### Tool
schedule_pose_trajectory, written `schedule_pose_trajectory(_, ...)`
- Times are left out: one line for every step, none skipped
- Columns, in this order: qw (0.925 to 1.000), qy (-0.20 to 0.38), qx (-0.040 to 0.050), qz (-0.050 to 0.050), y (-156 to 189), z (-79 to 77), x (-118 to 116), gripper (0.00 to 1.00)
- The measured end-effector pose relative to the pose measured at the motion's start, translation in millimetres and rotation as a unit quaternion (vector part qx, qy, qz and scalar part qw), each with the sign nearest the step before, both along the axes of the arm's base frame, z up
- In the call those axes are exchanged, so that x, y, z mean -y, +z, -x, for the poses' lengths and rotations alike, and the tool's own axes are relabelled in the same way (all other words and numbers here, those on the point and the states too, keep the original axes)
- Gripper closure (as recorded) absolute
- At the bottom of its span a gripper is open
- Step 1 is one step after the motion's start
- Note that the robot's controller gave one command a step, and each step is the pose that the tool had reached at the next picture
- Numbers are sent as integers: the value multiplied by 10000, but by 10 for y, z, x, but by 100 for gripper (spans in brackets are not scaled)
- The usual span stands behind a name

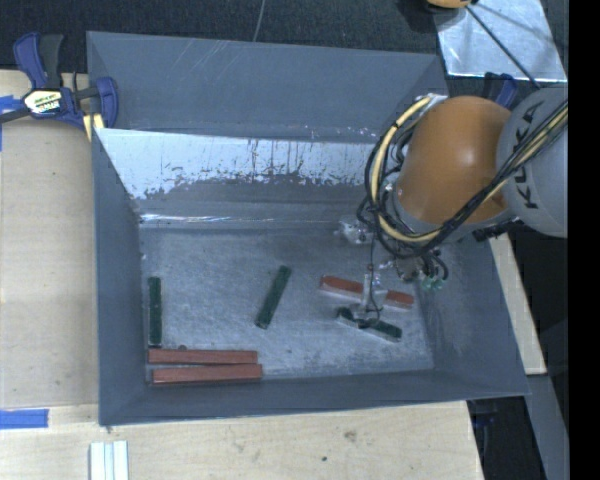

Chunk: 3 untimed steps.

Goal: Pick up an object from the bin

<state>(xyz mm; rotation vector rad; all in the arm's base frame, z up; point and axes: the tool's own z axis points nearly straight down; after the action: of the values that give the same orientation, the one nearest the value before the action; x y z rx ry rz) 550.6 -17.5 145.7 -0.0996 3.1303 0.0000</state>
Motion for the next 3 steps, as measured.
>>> schedule_pose_trajectory(9997, -243, -33, 1, -449, 28, 310, 0)
schedule_pose_trajectory(9999, -146, -28, 2, -606, -187, 230, 100)
schedule_pose_trajectory(9999, -149, -28, 1, -606, -187, 230, 100)
